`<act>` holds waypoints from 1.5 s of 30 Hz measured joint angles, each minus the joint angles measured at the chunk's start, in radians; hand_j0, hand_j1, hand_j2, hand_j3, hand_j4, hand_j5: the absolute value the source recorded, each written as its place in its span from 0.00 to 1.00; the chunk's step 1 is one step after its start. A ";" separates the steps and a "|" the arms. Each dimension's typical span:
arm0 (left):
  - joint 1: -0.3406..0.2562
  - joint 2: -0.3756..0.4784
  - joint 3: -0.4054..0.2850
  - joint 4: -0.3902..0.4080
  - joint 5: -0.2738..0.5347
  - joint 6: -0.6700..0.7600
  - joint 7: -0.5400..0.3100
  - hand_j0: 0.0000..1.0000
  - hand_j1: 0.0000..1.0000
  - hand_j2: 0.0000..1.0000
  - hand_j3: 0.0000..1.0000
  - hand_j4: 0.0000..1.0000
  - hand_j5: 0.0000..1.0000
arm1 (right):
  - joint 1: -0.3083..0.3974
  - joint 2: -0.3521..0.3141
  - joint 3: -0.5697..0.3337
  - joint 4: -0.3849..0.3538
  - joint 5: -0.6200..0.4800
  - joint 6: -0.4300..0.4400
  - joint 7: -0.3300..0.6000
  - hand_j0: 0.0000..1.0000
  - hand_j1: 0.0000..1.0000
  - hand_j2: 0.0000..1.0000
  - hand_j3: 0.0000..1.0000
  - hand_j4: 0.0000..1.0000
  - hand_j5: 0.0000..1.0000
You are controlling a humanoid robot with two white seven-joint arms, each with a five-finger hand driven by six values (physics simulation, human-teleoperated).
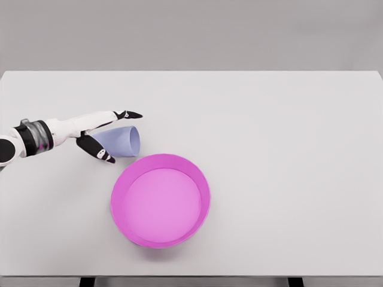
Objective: Flip the cup with left arm and place it on the plate
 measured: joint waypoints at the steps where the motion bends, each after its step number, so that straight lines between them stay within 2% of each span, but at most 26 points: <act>1: 0.000 0.000 0.000 0.002 -0.002 0.000 0.000 1.00 1.00 1.00 1.00 1.00 1.00 | 0.000 0.000 0.000 0.000 0.000 0.000 0.000 1.00 1.00 1.00 1.00 1.00 1.00; 10: 0.002 -0.035 -0.001 0.044 -0.023 0.000 0.000 1.00 1.00 1.00 1.00 1.00 1.00 | 0.000 0.000 0.000 0.000 0.000 0.000 0.000 1.00 1.00 1.00 1.00 1.00 1.00; 28: -0.002 -0.067 -0.020 0.077 -0.048 0.001 0.002 1.00 1.00 1.00 1.00 1.00 1.00 | 0.000 0.000 0.000 0.000 0.000 0.000 0.000 1.00 1.00 1.00 1.00 1.00 1.00; 29: -0.002 -0.067 -0.021 0.078 -0.049 0.002 0.002 0.97 0.97 0.97 0.97 0.97 0.97 | 0.000 0.000 0.000 0.000 0.000 0.000 0.000 1.00 1.00 1.00 1.00 1.00 1.00; 30: 0.000 -0.068 -0.022 0.078 -0.049 0.002 0.003 0.87 0.87 0.87 0.87 0.87 0.87 | 0.000 0.000 0.000 0.000 0.000 0.000 0.000 1.00 1.00 1.00 1.00 1.00 1.00; 33: 0.000 -0.068 -0.022 0.078 -0.045 0.002 0.005 0.75 0.75 0.75 0.75 0.75 0.75 | 0.000 0.000 0.000 0.000 0.000 0.000 0.000 1.00 1.00 1.00 1.00 1.00 1.00; 35: 0.002 -0.069 -0.020 0.078 -0.040 0.001 0.007 0.56 0.56 0.56 0.56 0.56 0.56 | 0.000 0.000 0.000 0.000 0.000 0.000 0.000 1.00 1.00 1.00 1.00 1.00 1.00; 40: 0.003 -0.069 -0.016 0.077 -0.025 0.000 0.009 0.55 0.55 0.55 0.55 0.55 0.55 | 0.000 0.000 0.000 0.000 0.000 0.000 0.000 1.00 1.00 1.00 1.00 1.00 1.00; 45: 0.006 -0.060 0.007 0.065 0.044 -0.031 0.009 0.52 0.52 0.52 0.52 0.52 0.52 | 0.000 0.000 0.000 0.000 0.000 0.000 0.000 1.00 1.00 1.00 1.00 1.00 1.00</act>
